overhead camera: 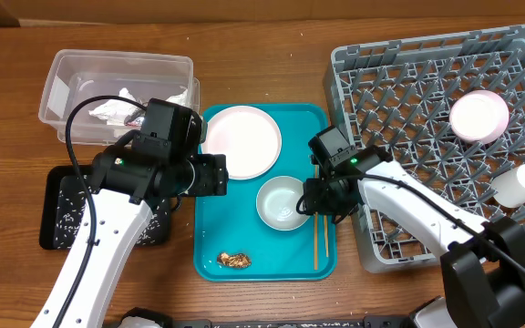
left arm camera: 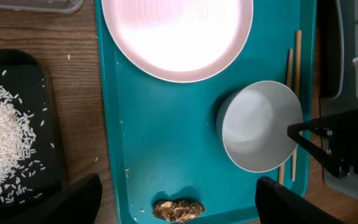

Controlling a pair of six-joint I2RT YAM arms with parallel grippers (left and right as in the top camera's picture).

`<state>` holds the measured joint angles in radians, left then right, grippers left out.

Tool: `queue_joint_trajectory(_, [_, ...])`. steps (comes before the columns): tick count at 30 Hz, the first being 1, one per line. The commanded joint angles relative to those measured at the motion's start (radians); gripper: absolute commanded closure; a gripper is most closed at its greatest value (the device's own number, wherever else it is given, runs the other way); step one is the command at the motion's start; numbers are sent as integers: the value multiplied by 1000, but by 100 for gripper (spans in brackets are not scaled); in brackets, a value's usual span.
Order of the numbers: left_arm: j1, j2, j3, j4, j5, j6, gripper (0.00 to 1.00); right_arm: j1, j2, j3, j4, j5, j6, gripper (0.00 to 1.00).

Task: Sort waste into correct bins and load items into the dishwasher
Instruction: 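Move the right gripper down to grasp the emptied grey bowl, then lift the grey bowl with the right gripper and place it in the rack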

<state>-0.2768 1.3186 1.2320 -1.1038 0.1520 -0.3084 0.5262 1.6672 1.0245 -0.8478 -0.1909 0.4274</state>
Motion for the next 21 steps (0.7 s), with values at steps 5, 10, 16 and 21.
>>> queue_joint_trajectory(5, [3,9,13,0,-5,-6,19,6,-16,-8,19,11,24,60])
queue_joint_trajectory(10, [3,9,13,0,-5,-6,19,16,-16,-43,44,11,72,62])
queue_joint_trajectory(16, [3,9,13,0,-5,-6,20,20,-16,-55,69,10,72,74])
queue_joint_trajectory(21, [3,9,13,0,-5,-6,19,20,-16,-53,82,7,71,96])
